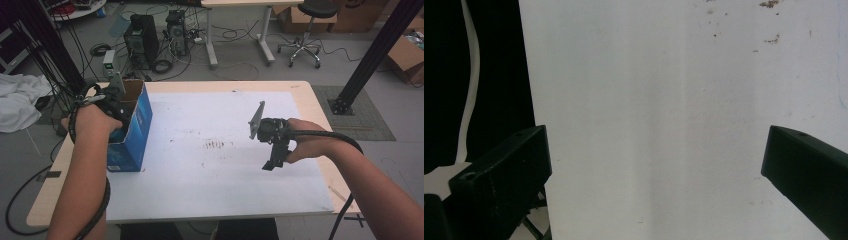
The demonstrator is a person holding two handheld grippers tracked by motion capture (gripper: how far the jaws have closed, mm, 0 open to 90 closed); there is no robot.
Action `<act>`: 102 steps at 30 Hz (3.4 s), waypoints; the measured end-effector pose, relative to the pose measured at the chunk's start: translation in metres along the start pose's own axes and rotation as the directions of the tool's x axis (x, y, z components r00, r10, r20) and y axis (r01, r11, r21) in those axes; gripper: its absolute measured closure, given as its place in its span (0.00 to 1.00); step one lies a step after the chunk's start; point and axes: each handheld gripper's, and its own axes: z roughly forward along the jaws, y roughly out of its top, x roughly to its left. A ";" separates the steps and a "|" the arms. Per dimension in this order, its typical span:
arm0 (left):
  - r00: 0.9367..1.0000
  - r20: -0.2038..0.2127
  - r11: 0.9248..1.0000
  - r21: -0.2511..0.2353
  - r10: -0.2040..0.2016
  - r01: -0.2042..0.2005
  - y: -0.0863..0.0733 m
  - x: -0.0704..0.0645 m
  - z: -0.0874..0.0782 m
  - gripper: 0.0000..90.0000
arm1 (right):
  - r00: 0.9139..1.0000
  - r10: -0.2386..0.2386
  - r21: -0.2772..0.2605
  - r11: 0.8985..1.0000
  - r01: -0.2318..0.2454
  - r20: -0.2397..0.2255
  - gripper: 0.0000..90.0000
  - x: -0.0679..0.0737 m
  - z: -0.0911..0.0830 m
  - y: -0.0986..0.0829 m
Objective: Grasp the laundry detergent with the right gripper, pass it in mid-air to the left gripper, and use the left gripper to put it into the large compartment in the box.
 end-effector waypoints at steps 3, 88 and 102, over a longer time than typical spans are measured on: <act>1.000 -0.002 1.000 -0.017 0.024 -0.024 -0.001 0.000 0.000 0.43 | 1.000 0.002 -0.001 1.000 -0.002 -0.001 0.00 0.000 0.000 0.000; 0.979 -0.044 0.975 -0.096 0.199 -0.202 -0.026 -0.033 -0.108 0.05 | 1.000 -0.013 -0.003 1.000 0.013 0.003 0.00 0.006 -0.007 0.008; 0.872 0.009 0.863 -0.147 0.490 -0.483 -0.030 -0.069 -0.121 0.00 | 1.000 -0.006 0.006 1.000 0.006 0.014 0.00 0.008 -0.013 0.004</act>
